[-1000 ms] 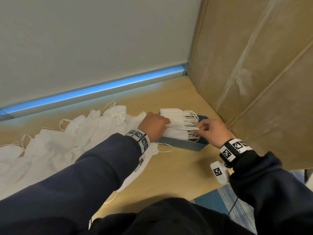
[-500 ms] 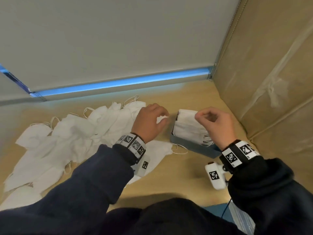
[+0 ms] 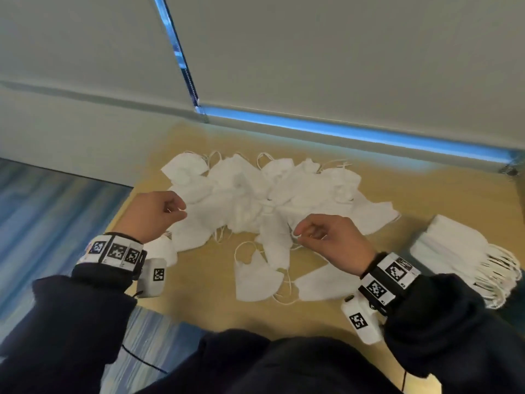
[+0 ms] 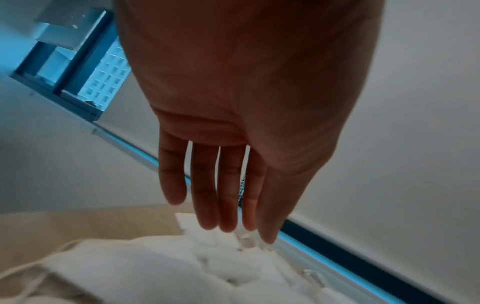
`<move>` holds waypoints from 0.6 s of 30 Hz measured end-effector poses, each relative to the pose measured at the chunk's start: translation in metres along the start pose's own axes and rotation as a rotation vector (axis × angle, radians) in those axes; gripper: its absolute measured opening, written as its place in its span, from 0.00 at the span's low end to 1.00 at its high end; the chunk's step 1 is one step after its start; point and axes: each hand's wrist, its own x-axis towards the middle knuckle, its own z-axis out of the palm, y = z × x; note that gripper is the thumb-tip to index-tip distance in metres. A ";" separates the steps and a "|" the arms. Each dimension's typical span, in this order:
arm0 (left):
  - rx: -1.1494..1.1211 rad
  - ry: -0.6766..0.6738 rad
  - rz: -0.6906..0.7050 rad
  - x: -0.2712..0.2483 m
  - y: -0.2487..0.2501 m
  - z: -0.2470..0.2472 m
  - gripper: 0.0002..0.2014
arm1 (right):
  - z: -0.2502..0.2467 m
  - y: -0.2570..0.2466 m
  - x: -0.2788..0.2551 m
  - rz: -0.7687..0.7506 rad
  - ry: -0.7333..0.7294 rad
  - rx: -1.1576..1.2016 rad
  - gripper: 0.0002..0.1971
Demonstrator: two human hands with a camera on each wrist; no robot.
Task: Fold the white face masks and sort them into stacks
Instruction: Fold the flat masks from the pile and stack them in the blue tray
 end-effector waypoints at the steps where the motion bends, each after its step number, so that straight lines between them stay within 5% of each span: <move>1: 0.023 -0.012 -0.034 0.001 -0.019 -0.002 0.06 | 0.011 -0.003 0.013 0.012 -0.040 -0.030 0.06; 9: 0.290 -0.289 -0.120 0.021 -0.114 0.026 0.25 | 0.100 -0.045 0.094 -0.017 -0.193 -0.141 0.06; 15: 0.328 -0.261 -0.061 0.033 -0.126 0.042 0.36 | 0.191 -0.071 0.141 -0.174 -0.457 -0.492 0.17; 18: 0.295 -0.278 -0.065 0.035 -0.131 0.040 0.36 | 0.218 -0.075 0.161 -0.238 -0.453 -0.699 0.25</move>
